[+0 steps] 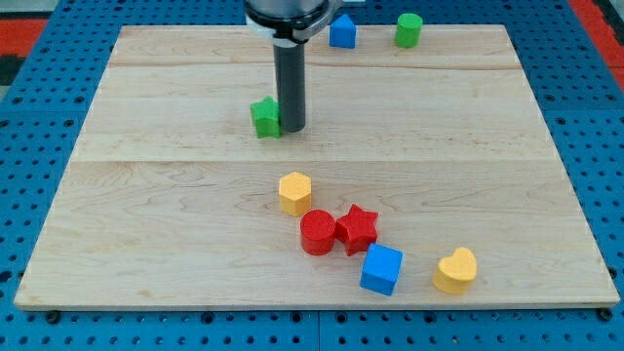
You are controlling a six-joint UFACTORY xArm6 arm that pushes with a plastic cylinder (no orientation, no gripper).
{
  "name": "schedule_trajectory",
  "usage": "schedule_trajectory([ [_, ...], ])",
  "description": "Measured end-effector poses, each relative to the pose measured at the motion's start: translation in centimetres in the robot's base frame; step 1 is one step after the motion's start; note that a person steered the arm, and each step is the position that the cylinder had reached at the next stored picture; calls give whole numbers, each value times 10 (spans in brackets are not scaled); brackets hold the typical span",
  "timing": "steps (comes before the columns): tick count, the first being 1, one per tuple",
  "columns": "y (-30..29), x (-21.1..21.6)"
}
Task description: Move green star towards the blue triangle
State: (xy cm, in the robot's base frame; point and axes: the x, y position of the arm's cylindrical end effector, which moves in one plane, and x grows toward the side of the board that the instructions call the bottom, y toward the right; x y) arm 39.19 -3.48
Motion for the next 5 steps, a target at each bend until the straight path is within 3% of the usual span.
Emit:
schedule_trajectory([
  [1,-19,1],
  [3,-109,21],
  [5,-119,17],
])
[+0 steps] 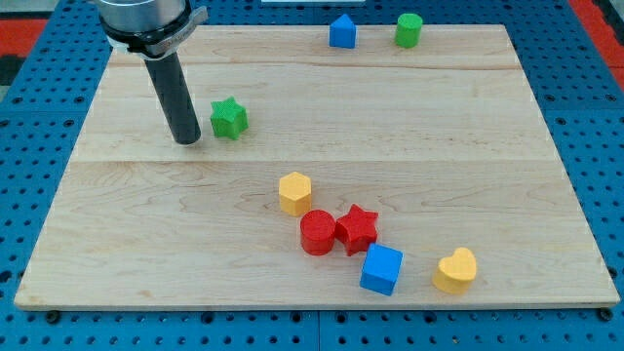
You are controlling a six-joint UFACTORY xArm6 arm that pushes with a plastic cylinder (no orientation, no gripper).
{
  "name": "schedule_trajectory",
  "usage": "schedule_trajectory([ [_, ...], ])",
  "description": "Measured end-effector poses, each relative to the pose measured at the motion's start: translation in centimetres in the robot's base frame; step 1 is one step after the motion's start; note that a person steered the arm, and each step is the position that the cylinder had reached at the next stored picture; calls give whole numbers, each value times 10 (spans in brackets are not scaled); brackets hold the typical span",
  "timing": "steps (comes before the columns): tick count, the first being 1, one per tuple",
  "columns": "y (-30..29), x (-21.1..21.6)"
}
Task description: Move green star towards the blue triangle
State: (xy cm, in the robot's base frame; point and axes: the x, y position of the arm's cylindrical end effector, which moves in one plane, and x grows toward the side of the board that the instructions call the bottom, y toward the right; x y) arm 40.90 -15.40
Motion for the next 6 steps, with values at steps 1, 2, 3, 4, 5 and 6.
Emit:
schedule_trajectory([
  [1,19,-7],
  [2,36,-7],
  [3,55,-35],
  [4,93,-87],
  [5,99,-108],
  [6,80,-95],
])
